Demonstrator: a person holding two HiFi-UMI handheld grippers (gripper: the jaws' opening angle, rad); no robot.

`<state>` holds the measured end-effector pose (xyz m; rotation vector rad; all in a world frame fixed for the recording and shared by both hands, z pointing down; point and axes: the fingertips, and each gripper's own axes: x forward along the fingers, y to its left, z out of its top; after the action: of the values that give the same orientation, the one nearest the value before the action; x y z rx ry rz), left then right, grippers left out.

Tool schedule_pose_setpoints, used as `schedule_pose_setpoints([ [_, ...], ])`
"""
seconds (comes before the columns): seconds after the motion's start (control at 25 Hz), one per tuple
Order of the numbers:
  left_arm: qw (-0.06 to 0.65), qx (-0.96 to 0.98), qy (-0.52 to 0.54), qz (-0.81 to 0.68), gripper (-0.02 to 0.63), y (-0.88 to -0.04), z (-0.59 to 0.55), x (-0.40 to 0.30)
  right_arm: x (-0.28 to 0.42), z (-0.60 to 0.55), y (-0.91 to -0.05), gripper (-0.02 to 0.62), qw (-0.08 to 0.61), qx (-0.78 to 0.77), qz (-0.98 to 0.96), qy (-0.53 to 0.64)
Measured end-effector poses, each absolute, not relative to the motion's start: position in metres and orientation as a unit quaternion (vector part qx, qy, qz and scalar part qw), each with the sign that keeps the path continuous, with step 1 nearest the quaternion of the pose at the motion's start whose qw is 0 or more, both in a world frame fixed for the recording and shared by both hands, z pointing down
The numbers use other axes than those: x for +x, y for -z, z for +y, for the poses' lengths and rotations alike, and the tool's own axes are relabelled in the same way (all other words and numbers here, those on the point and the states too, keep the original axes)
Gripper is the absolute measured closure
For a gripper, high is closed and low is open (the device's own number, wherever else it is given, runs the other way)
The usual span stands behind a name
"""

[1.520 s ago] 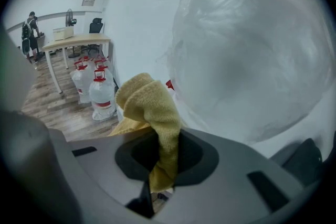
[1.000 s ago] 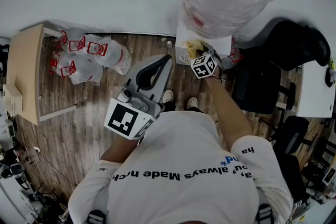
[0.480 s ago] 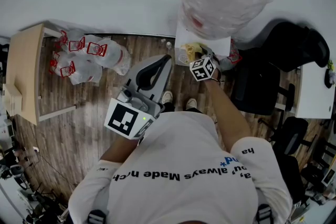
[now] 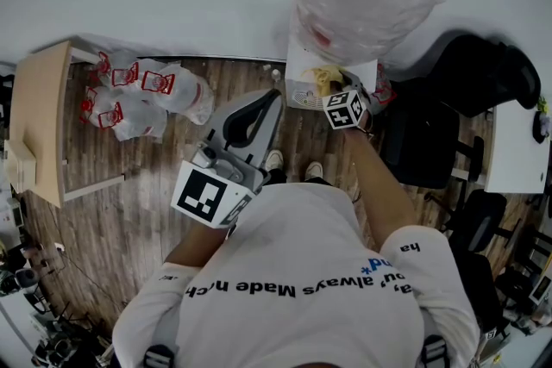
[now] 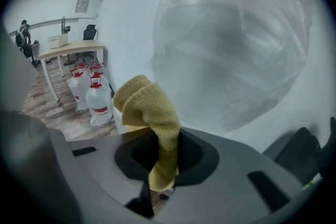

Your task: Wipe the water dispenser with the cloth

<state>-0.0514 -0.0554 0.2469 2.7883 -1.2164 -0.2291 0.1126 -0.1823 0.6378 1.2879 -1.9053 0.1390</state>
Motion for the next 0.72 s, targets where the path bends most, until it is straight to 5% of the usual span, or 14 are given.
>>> schedule_pose_setpoints([
  [0.72,0.048,0.913,0.072,-0.4,0.588,-0.248,-0.065,-0.054,0.155,-0.211,-0.651,0.534,0.445,0.513,-0.731,-0.064],
])
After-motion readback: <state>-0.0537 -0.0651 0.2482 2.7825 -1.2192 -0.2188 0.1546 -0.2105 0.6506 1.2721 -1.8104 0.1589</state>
